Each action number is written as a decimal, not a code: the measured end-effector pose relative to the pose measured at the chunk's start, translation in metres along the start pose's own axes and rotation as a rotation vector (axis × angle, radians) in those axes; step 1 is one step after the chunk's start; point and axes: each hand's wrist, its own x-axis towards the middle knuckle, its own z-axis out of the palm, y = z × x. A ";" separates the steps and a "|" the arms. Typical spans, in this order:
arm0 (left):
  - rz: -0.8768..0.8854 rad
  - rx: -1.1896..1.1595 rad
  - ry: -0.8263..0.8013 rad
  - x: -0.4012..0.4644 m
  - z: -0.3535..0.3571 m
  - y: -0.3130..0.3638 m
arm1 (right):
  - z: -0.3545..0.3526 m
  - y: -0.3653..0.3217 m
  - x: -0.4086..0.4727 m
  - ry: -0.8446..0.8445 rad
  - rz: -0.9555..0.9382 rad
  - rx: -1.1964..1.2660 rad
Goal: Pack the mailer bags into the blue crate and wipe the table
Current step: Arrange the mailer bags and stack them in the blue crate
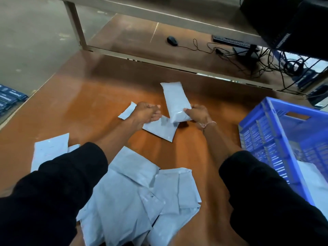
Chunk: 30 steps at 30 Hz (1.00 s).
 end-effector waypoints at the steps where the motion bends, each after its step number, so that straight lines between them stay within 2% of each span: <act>1: -0.012 -0.037 -0.001 0.002 0.001 0.000 | -0.001 0.000 -0.004 -0.104 -0.010 0.041; 3: -0.018 -0.146 0.000 0.004 0.002 0.002 | -0.001 -0.004 -0.012 -0.290 0.004 0.062; 6: 0.016 -0.267 0.110 0.008 -0.006 -0.001 | 0.003 -0.006 -0.018 -0.438 0.002 -0.101; 8: 0.022 -0.239 0.203 0.006 -0.016 -0.004 | 0.012 -0.006 -0.021 -0.403 -0.029 -0.140; 10: 0.015 -0.212 0.259 0.001 -0.030 -0.005 | 0.023 -0.003 -0.021 -0.268 -0.094 -0.184; 12: 0.017 -0.203 0.287 -0.006 -0.045 -0.005 | 0.035 0.003 -0.018 -0.190 -0.212 -0.398; 16: 0.022 -0.184 0.286 -0.016 -0.071 -0.008 | 0.054 0.015 -0.022 -0.266 -0.358 -0.942; 19: 0.003 -0.182 0.271 -0.023 -0.080 -0.011 | 0.063 0.020 -0.026 -0.173 -0.336 -1.073; 22: -0.022 -0.194 0.240 -0.029 -0.079 -0.014 | 0.062 0.021 -0.027 -0.098 -0.268 -0.999; 28: -0.062 -0.171 0.189 -0.035 -0.059 -0.015 | 0.031 0.009 -0.038 0.050 -0.165 -0.254; 30: -0.074 -0.174 0.163 -0.035 -0.050 -0.017 | 0.020 0.000 -0.047 0.016 -0.152 -0.034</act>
